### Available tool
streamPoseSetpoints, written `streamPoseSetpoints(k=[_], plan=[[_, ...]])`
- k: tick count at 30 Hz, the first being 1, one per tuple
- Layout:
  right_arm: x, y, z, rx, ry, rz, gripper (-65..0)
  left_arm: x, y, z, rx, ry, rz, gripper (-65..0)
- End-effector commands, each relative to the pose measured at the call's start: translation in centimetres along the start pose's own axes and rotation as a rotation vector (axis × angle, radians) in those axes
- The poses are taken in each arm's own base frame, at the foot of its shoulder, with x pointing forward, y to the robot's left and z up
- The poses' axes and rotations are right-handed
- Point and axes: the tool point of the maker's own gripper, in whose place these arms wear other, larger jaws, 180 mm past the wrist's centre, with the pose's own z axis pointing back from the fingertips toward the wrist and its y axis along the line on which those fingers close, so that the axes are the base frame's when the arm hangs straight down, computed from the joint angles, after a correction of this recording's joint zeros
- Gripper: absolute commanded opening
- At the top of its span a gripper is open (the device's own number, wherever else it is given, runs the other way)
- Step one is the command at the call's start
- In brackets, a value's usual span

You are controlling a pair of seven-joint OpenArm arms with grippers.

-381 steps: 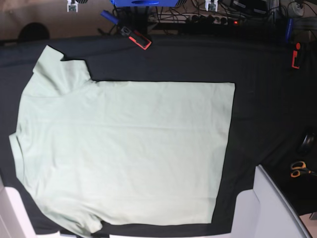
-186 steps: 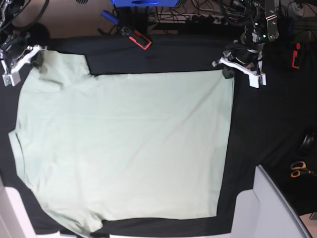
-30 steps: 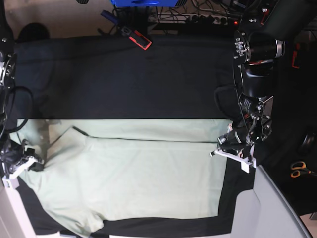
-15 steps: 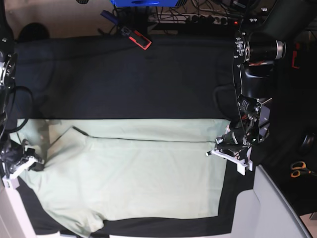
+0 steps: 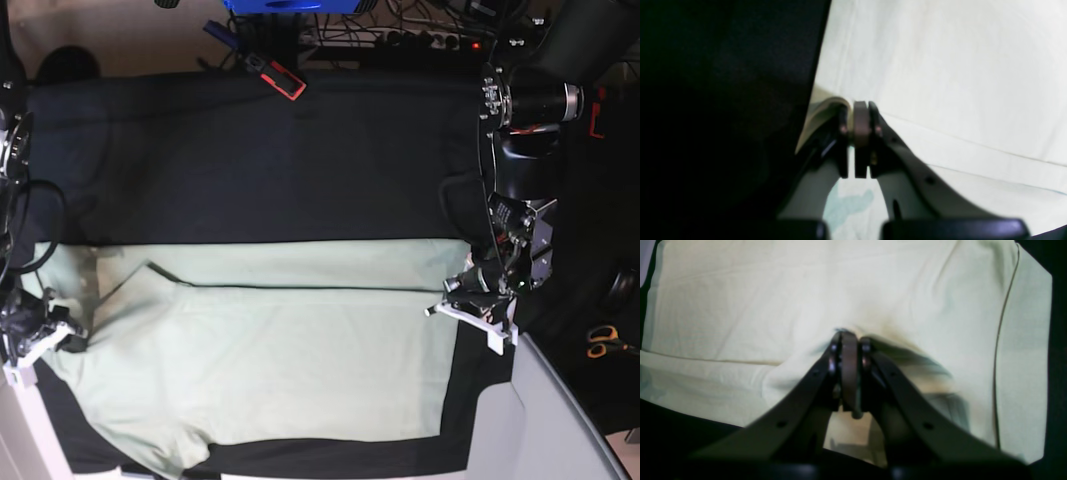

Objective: Fold the T-shirt properly
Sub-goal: 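Open both grippers and lift them off the folded edge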

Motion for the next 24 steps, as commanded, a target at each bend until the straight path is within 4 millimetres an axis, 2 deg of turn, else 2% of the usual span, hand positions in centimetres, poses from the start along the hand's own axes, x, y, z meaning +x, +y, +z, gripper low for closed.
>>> streamPoseSetpoints(k=[1, 6, 12, 18, 22, 24], plan=[[4.0, -0.1, 0.8, 0.002, -0.104, 0.009, -65.0, 3.8, -0.7, 0.4, -0.02, -0.082, -0.005, -65.0], [3.2, -0.3, 0.5, 0.001, -0.087, -0.011, -65.0, 4.7, -1.1, 0.5, -0.025, -0.096, -0.006, -65.0], [3.2, -0.3, 0.5, 0.001, -0.086, -0.012, -65.0, 4.5, -1.2, 0.4, -0.026, -0.092, -0.014, -65.0], [3.1, -0.3, 0.4, 0.003, -0.085, -0.014, -64.9, 2.9, -0.5, -0.2, -0.011, -0.044, 0.003, -65.0], [3.1, -0.8, 0.5, -0.025, -0.088, -0.035, -63.7, 2.9, -0.5, -0.2, -0.011, -0.045, 0.001, -65.0], [3.1, -1.1, 0.5, -0.041, -0.086, -0.043, -56.1, 2.9, -0.5, -0.2, -0.011, -0.048, 0.008, -56.9]])
